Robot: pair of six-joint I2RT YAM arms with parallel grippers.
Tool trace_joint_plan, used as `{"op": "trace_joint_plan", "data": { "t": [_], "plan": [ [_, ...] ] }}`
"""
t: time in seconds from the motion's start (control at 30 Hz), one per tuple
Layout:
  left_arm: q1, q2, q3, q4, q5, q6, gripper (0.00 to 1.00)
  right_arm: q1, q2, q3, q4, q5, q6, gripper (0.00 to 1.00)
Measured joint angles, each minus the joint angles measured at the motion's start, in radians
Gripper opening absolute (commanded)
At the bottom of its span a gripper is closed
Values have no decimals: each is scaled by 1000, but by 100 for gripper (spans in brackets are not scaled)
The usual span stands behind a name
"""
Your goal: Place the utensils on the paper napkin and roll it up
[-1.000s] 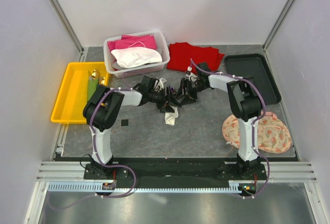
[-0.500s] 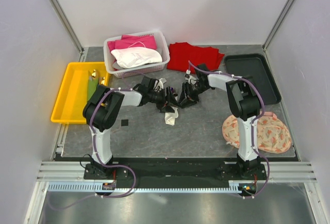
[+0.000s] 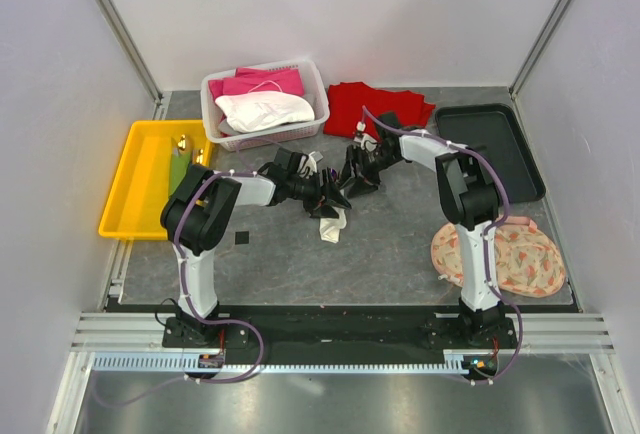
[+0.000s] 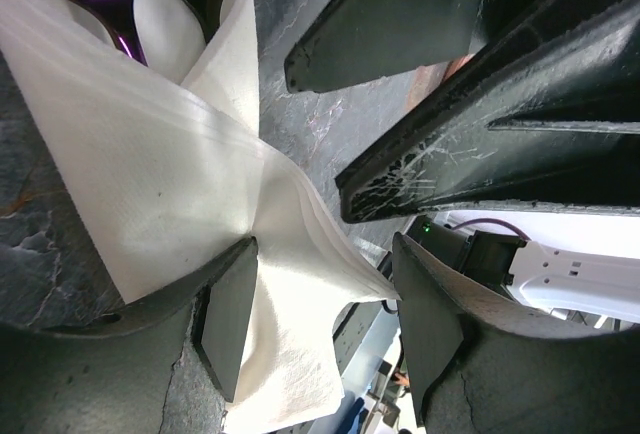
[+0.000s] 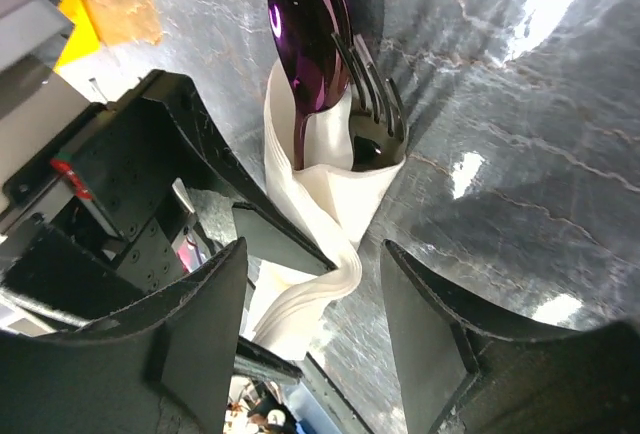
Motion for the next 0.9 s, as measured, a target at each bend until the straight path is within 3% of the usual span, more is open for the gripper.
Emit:
{"op": "trace_joint_plan", "data": {
  "t": [0.3, 0.5, 0.8, 0.9],
  "plan": [
    [0, -1, -2, 0, 2, 2, 64, 48, 28, 34, -97, 23, -75, 58],
    [0, -2, -6, 6, 0, 2, 61, 48, 28, 31, -158, 42, -137, 42],
    [0, -3, -35, 58, 1, -2, 55, 36, 42, -1, -162, 19, -178, 2],
    [0, -4, -46, 82, 0, -4, 53, 34, 49, -2, -154, 7, -180, 0]
  ]
}}
